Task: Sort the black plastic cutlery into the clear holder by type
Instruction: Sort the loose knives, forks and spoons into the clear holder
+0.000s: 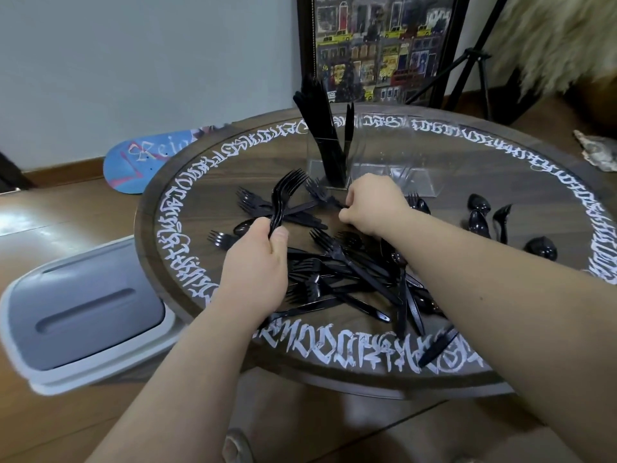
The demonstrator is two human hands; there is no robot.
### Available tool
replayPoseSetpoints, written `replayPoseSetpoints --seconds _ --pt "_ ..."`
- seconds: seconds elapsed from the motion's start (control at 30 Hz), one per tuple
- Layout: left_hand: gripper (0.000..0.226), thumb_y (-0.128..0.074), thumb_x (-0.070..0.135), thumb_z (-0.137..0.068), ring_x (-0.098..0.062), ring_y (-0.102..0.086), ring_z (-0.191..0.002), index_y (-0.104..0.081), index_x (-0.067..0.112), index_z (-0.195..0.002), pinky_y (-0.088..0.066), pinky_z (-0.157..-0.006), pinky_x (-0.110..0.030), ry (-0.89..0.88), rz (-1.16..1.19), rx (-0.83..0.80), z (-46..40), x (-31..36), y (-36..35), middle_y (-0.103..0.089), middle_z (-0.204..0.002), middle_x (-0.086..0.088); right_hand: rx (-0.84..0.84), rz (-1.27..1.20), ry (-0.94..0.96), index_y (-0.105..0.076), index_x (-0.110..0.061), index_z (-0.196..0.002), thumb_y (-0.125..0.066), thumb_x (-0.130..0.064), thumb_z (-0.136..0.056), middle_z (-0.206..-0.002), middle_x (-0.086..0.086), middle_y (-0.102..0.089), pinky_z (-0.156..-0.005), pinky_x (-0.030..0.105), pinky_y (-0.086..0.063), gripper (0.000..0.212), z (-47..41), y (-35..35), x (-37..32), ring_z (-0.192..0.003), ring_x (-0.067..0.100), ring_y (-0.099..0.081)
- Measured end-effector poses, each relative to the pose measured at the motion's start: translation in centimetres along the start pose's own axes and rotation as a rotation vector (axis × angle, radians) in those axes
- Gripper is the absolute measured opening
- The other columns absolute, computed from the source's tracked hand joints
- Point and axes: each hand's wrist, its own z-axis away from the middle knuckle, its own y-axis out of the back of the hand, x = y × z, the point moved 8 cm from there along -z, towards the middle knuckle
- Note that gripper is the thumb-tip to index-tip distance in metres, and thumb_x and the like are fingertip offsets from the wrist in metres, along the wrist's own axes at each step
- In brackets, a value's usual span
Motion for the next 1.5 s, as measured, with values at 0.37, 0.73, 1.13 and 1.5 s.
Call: replayPoseSetpoints --seconds 0.37,0.73,1.13,1.5 --pt "0.029 -0.033 0.029 -0.101 -0.03 -0.06 -0.085 -0.05 0.006 -0.098 -0.046 -0.079 -0.046 -0.046 0.078 -0.108 0.5 2.4 -2.6 -0.064 -0.086 -0.016 -0.151 -1.336 -0.263 -0.055 -0.009 -0.079 -0.069 -0.001 -0.082 -0.072 0.01 -0.062 -0.05 0.021 -0.055 0.017 8.0 1.6 0.7 -0.054 0.014 -0.066" --pt "0.029 -0.031 0.033 -0.102 -0.028 -0.046 -0.065 -0.04 0.01 -0.085 -0.041 -0.067 -0.045 -0.165 0.06 -0.248 1.8 3.8 -4.7 -0.047 -0.065 -0.005 -0.103 -1.485 -0.319 -0.065 -0.002 -0.087 -0.068 -0.01 -0.085 -0.076 0.009 -0.062 -0.055 0.018 -0.051 0.009 10.4 -0.3 2.2 -0.057 0.009 -0.058" --pt "0.022 -0.047 0.041 -0.096 -0.011 -0.057 -0.081 -0.054 0.019 -0.098 -0.044 -0.073 -0.026 -0.191 -0.1 -0.396 2.1 3.5 -5.5 -0.064 -0.086 0.003 0.163 -1.142 -0.091 -0.066 -0.031 -0.105 -0.072 -0.004 -0.081 -0.094 -0.007 -0.071 -0.08 0.027 -0.055 0.037 10.9 1.4 4.9 -0.082 0.008 -0.068" --pt "0.031 -0.04 0.042 -0.098 -0.016 -0.059 -0.087 -0.056 0.015 -0.099 -0.047 -0.085 -0.041 -0.207 -0.093 -0.506 2.7 4.6 -6.9 -0.065 -0.092 -0.002 0.297 -0.99 -0.007 -0.067 -0.029 -0.113 -0.066 -0.007 -0.085 -0.094 -0.005 -0.071 -0.084 0.039 -0.056 0.036 11.0 1.8 4.8 -0.08 0.015 -0.07"
